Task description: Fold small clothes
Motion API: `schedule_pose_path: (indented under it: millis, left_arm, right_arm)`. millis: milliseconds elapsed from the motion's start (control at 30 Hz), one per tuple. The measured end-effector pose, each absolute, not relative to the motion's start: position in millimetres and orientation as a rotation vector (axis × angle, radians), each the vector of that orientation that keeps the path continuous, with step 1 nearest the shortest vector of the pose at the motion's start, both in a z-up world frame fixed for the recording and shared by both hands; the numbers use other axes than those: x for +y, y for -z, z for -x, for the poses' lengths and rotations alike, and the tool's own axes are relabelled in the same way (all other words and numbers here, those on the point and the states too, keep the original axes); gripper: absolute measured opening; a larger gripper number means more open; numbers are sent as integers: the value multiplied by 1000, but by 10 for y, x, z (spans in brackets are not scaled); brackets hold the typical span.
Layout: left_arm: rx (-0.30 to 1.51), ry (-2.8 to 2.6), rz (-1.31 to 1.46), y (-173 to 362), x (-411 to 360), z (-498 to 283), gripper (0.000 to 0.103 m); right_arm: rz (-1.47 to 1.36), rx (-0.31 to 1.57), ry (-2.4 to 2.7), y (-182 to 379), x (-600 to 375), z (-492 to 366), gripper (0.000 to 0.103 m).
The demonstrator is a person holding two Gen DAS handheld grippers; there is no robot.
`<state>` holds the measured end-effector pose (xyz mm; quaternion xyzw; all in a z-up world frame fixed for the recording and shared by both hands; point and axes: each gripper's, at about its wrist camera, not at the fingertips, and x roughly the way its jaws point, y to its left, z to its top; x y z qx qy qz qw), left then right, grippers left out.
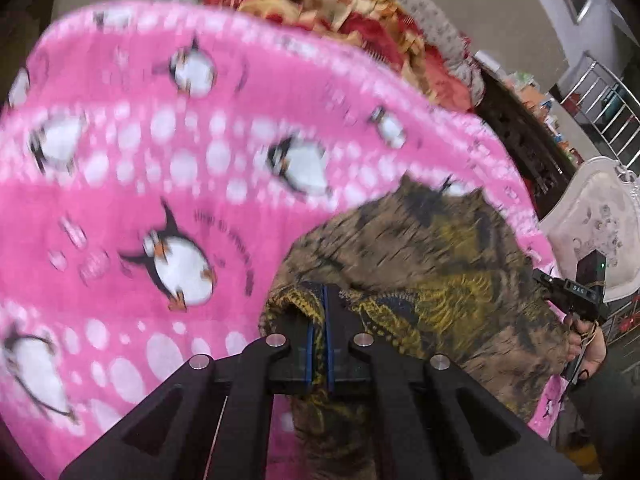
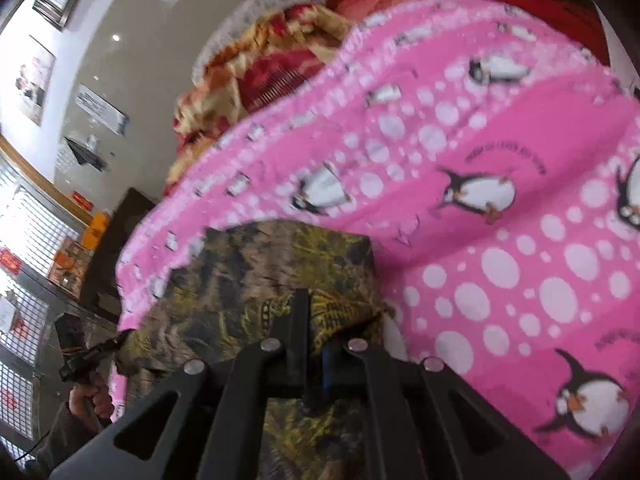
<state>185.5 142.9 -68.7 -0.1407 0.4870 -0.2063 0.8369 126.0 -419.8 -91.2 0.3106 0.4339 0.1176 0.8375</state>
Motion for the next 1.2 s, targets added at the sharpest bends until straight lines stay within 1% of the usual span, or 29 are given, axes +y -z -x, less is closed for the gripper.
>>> schedule_pose_path:
  millis: [67,167,233,300,400,500,567,600,667,700,800,833,900,933,1033,1100,1200]
  left_arm:
    - [1021,451,340,735,1488,-1823,0]
    - [1013,467,380,640,1596,-1755,0]
    - [977,452,356,473,1678,-1664,0]
    - [932,411,314,293,1734,-1560,0]
    - [862,420,287,45,1614,-1332,0]
    - [887,553,208,18,1167,-1183,0]
    - [940,612,94,143,779,-1124,0]
    - [968,598,39,258,627,-1126,0]
    - [1065,534,-11,564,483,-1224,0]
    - [1082,525,-2,651,469,-1282,0]
    - [1065,487,40,586,510,-1561,0]
    - [1036,436,34,523,543,-1706,0]
    - [983,280,25,399,669,-1960,0]
    - [957,217,66,323,779,-2055,0]
    - [877,155,178,125,980,-2125,0]
    - [833,163,180,68,905,-2104,0]
    - [819,213,191,144,655,-2142,0]
  right_arm:
    - [-674,936,-261,972,-4219,-1285,4]
    - [-715,902,-296,809,-4289,-1209,9]
    - [-707,862,-309,621,-4332,-1082,21]
    - [-649,845,-293,426,-4333,-946,25]
    - [-485,841,-271,182,-4165,-771,25]
    - [-334,877,-320,86,-3791,-717,25]
    - [-187,942,-306,147,-3453,-805,26]
    - [-123,1012,-283,253,-3327,-886,27]
    - [-48,1128,-238,471,-3209,-1010,27]
    - [-15,1184,-209,612,-3184,-1082,27]
    - [10,1175,-180,662,-3149,-1328,39]
    - [5,1162,-171,646,-3143,-1423,40]
    - [-34,1062,-164,503,-3174,-1583,39]
    - [-76,989,-145,385,-3230,-1623,39]
    - [-183,872,-127,135,-3345,-1569,40]
    - [-170,843,-125,44,-3306,-1523,40]
    - [-184,807,-103,5,-3186,-1481,40]
